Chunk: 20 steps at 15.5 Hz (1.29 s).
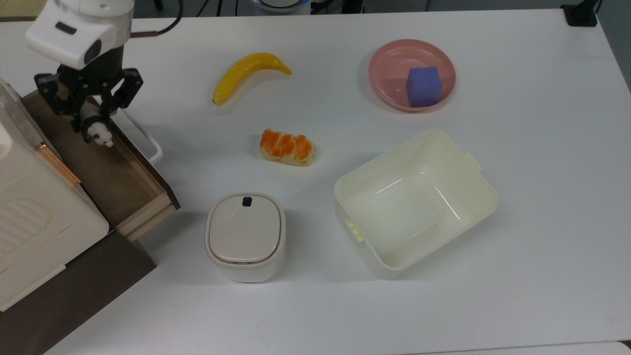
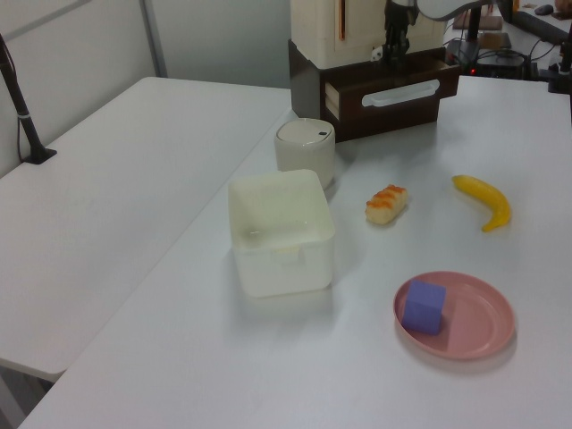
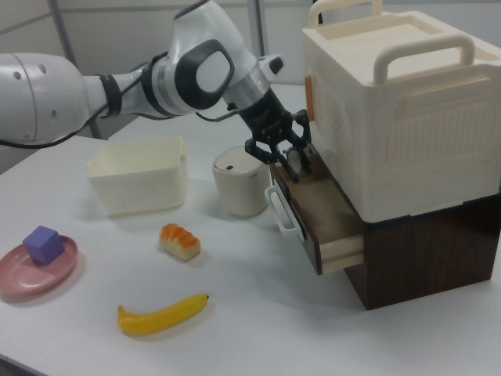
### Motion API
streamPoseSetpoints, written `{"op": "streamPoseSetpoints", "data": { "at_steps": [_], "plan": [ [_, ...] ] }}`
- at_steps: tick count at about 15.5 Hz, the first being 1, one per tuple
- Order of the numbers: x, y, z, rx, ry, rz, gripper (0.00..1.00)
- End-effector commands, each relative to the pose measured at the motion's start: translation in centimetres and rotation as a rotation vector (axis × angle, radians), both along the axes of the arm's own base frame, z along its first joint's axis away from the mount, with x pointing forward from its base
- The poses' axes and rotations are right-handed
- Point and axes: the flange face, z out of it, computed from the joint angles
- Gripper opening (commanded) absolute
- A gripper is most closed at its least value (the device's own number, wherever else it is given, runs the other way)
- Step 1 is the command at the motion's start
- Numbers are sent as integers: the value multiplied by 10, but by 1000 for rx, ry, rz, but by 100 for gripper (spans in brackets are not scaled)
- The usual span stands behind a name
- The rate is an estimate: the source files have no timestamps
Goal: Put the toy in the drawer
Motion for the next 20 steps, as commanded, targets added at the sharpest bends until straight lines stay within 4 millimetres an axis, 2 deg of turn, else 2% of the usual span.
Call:
{"op": "streamPoseSetpoints", "data": {
  "at_steps": [1,2,5,7,10,12,15,17,20],
  "plan": [
    [4,4,10,-7,-17,12,96],
    [4,8,12,3,-31,-10,100],
    [8,30,7,55,-80,-126,100],
    [10,62,5,119,-131,-253,100],
    [4,108,-2,247,-115,-374,100],
    [-6,132,0,314,-50,-451,100],
    [-34,168,24,344,32,-556,100],
    [-54,177,41,394,69,-616,100],
    [-80,178,55,430,121,-633,100]
  ]
}}
